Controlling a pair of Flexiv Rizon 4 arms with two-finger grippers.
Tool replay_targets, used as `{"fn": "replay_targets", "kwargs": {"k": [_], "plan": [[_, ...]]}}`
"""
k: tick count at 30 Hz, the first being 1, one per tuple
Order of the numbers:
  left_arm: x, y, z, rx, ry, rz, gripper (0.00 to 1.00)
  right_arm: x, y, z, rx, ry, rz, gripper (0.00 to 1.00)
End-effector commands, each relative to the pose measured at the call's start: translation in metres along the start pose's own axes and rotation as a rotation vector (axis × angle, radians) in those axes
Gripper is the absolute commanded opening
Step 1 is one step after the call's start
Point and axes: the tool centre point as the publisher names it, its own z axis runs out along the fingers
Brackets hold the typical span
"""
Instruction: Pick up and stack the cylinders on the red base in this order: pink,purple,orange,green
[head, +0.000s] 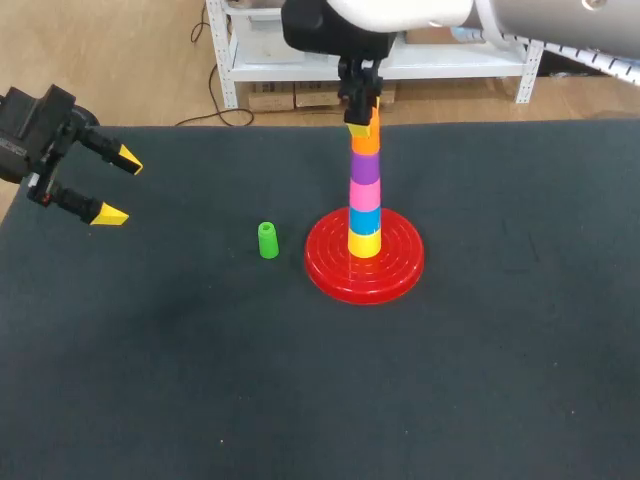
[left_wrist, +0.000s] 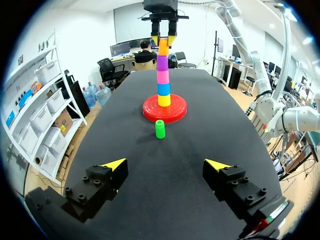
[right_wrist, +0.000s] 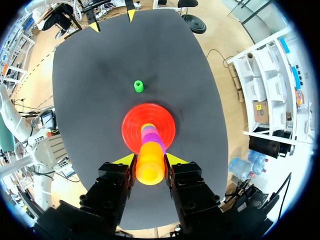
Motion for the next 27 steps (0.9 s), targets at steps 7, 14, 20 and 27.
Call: {"fn": "replay_targets", "kwargs": {"k": [7,14,20,27], "plan": [[0.0,-0.001,0.0,-0.003,0.001,0.001,1.0,-0.004,-0.005,0.005,-0.018,0.013,-0.009,0.0],[0.0,-0.001,0.0,-0.003,0.001,0.001,1.0,-0.006,-0.006,0.011,-0.032,0.02,-0.011,0.0],[0.0,-0.001,0.0,-0.003,0.001,0.001,1.0,-0.004,-0.005,0.015,-0.04,0.022,0.002,0.0],[0.0,-0.001,0.0,-0.003,0.001,0.001,1.0,-0.003,-0.003,0.014,-0.034,-0.009,0.015,0.0]]}}
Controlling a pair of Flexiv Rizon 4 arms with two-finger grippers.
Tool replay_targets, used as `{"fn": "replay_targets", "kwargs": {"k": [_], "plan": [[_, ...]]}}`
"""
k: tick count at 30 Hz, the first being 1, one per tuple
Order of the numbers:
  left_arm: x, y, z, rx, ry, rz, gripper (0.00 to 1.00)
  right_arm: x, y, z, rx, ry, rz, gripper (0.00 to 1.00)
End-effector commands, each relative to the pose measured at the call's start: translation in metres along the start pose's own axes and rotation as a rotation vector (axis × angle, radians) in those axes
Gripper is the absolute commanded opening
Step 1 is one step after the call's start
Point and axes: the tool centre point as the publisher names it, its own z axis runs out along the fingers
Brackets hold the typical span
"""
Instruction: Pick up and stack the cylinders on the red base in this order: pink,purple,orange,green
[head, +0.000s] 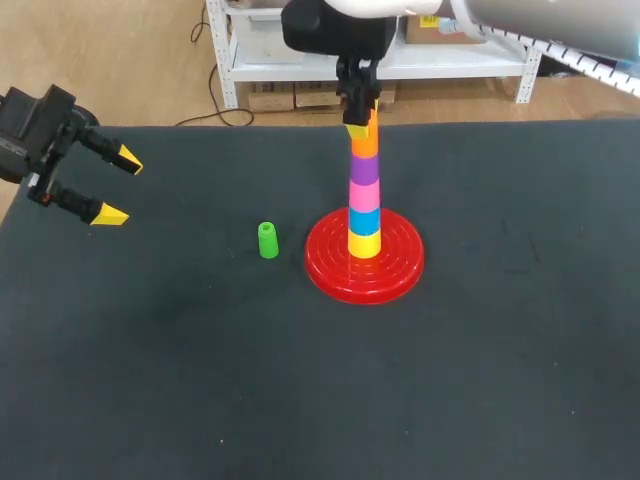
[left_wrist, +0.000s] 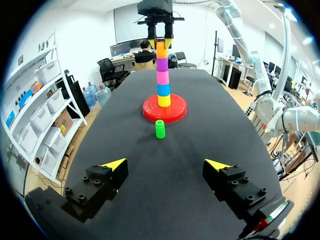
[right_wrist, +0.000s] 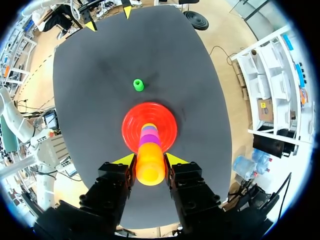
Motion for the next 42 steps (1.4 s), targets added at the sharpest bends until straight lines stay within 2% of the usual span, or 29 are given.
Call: {"fn": "replay_targets", "kwargs": {"k": [1,2,3,4,11,15,21,27,33,42], "plan": [[0.0,-0.001,0.0,-0.003,0.001,0.001,1.0,0.002,0.003,0.004,0.016,-0.027,0.007,0.0],[0.0,-0.001,0.0,-0.003,0.001,0.001,1.0,0.002,0.004,0.002,0.026,-0.029,0.01,0.36],[0.0,-0.001,0.0,-0.003,0.001,0.001,1.0,0.002,0.004,0.001,0.027,-0.033,0.012,0.56],[0.0,-0.001,0.0,-0.003,0.001,0.001,1.0,0.003,0.005,-0.001,0.045,-0.034,0.016,1.0],[0.0,-0.001,0.0,-0.003,0.001,0.001,1.0,0.002,0.01,-0.012,0.08,-0.027,0.018,1.0],[0.0,-0.001,0.0,-0.003,0.001,0.001,1.0,-0.005,0.011,-0.02,0.098,-0.025,-0.004,1.0],[0.0,-0.001,0.0,-0.003,0.001,0.001,1.0,-0.03,0.014,-0.032,0.128,-0.045,-0.086,1.0],[0.0,-0.001,0.0,-0.003,0.001,0.001,1.0,-0.068,0.024,-0.031,0.131,-0.096,-0.197,1.0],[0.0,-0.001,0.0,-0.003,0.001,0.001,1.0,-0.092,0.036,-0.006,0.074,-0.126,-0.277,1.0],[0.0,-0.001,0.0,-0.003,0.001,0.001,1.0,-0.105,0.062,0.055,-0.031,-0.079,-0.353,1.0]]}}
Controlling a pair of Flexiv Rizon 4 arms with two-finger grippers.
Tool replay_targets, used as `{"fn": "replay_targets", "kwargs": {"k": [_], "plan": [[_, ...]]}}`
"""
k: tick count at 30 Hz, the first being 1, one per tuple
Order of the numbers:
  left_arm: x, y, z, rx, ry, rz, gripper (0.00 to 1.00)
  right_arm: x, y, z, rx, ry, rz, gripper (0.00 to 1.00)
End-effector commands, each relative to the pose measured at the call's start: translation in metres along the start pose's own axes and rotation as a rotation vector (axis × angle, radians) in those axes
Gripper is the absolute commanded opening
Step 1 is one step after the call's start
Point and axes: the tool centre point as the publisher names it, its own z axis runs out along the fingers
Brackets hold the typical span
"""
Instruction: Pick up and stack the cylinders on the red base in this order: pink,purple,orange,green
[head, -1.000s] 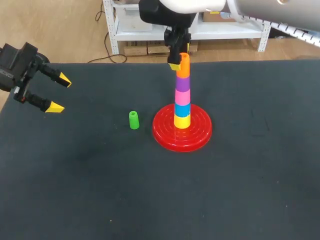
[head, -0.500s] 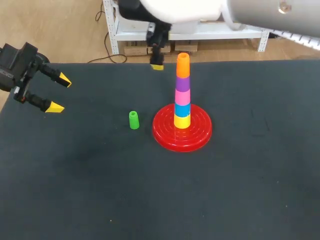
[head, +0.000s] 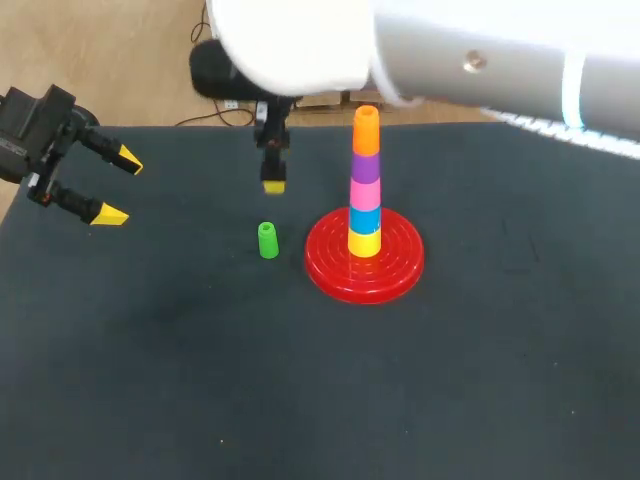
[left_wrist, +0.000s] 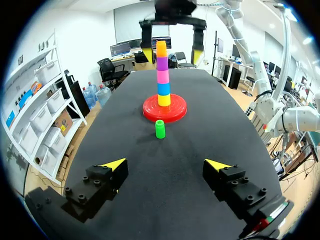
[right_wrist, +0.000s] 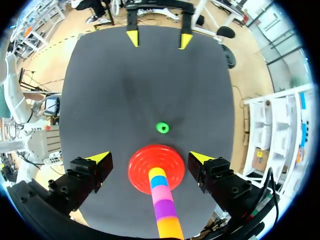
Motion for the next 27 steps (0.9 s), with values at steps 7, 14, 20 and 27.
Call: {"fn": "replay_targets", "kwargs": {"k": [7,14,20,27], "plan": [[0.0,-0.001,0.0,-0.003,0.001,0.001,1.0,-0.014,0.004,0.053,-0.1,-0.004,-0.038,1.0],[0.0,-0.001,0.0,-0.003,0.001,0.001,1.0,-0.022,0.007,0.077,-0.098,0.006,-0.084,1.0],[0.0,-0.001,0.0,-0.003,0.001,0.001,1.0,-0.022,0.004,0.097,-0.106,0.02,-0.084,1.0],[0.0,-0.001,0.0,-0.003,0.001,0.001,1.0,-0.022,-0.001,0.108,-0.111,0.014,-0.082,1.0]]}}
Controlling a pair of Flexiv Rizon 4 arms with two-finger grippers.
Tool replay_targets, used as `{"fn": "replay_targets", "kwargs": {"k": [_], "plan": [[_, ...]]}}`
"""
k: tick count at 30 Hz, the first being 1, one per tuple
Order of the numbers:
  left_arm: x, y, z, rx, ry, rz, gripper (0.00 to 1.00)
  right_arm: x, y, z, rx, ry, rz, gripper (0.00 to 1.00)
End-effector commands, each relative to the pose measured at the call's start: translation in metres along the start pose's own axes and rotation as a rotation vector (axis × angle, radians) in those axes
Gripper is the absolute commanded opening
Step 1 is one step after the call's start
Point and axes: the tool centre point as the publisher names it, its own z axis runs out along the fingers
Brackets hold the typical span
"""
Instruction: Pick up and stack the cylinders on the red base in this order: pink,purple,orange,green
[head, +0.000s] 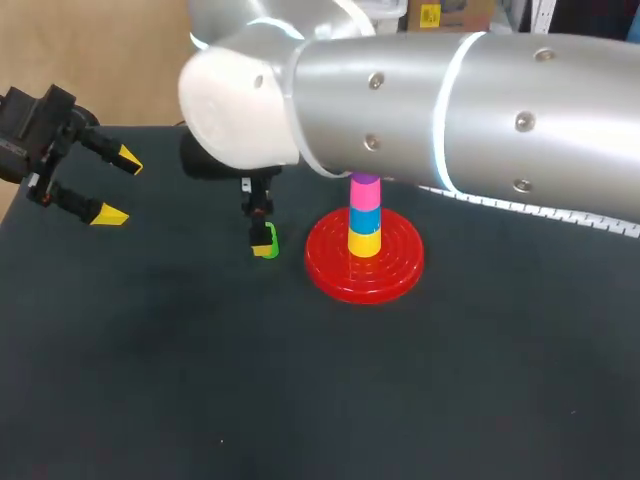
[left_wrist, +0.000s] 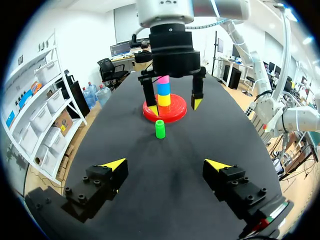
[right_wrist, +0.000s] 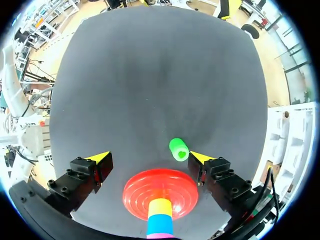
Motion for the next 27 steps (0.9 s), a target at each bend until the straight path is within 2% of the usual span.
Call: {"fn": "replay_targets", "kwargs": {"k": [1,19,27], "plan": [[0.0,-0.001,0.0,-0.003,0.001,0.001,1.0,0.002,-0.007,0.007,-0.001,-0.003,0.001,1.0],[0.0,-0.001,0.0,-0.003,0.001,0.001,1.0,0.007,-0.028,0.025,0.013,-0.036,0.012,1.0],[0.0,-0.001,0.0,-0.003,0.001,0.001,1.0,0.008,-0.033,0.031,0.034,-0.015,0.021,1.0]]}}
